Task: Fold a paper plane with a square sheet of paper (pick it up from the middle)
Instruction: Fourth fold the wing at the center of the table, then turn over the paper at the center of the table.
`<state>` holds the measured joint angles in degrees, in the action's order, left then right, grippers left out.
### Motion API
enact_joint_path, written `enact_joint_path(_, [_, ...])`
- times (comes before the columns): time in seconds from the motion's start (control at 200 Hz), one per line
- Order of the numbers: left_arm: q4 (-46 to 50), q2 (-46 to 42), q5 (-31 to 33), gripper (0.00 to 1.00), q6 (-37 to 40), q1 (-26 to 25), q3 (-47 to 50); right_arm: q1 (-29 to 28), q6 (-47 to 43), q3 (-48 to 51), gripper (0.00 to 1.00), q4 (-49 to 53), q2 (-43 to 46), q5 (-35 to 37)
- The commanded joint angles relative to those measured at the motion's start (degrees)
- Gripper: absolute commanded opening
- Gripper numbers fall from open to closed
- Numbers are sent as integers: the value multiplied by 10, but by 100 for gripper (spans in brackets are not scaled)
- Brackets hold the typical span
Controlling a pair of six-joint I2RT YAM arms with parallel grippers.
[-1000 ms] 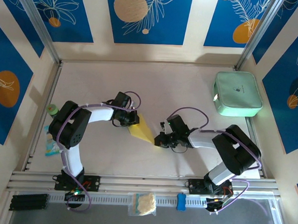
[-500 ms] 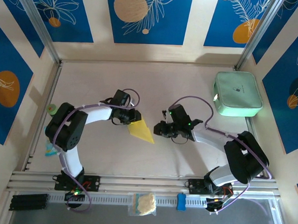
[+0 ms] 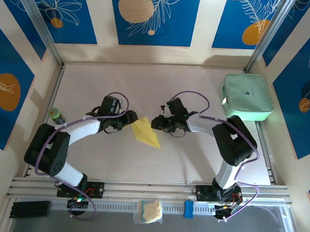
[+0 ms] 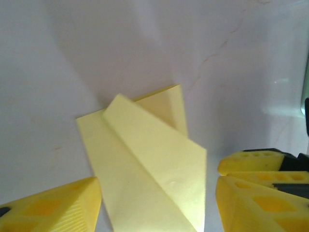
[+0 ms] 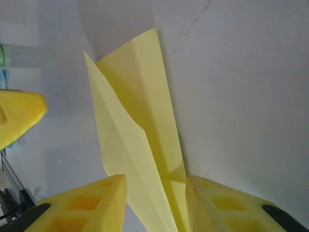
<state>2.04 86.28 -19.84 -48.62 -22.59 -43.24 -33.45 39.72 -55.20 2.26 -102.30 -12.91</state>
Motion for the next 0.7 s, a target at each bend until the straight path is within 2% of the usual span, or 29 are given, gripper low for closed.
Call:
enact_joint_path(0.0, [-35,-22,-6,67,-19,7,17,1,-27,-24,34,-6,-22,-42])
enact_joint_path(0.085, [-45,-25,-12,72,-22,10,26,2,-47,-32,32,-10,-36,-61])
enact_joint_path(0.215, [-56,-28,-19,84,-22,12,37,2,-74,-33,32,-24,-47,-86])
enact_joint_path(0.35, [-68,-40,-21,91,-21,14,50,4,-91,-37,30,-30,-58,-109])
enact_joint_path(0.69, [-84,-91,-49,99,-7,17,59,7,-122,-34,17,-53,-59,-121])
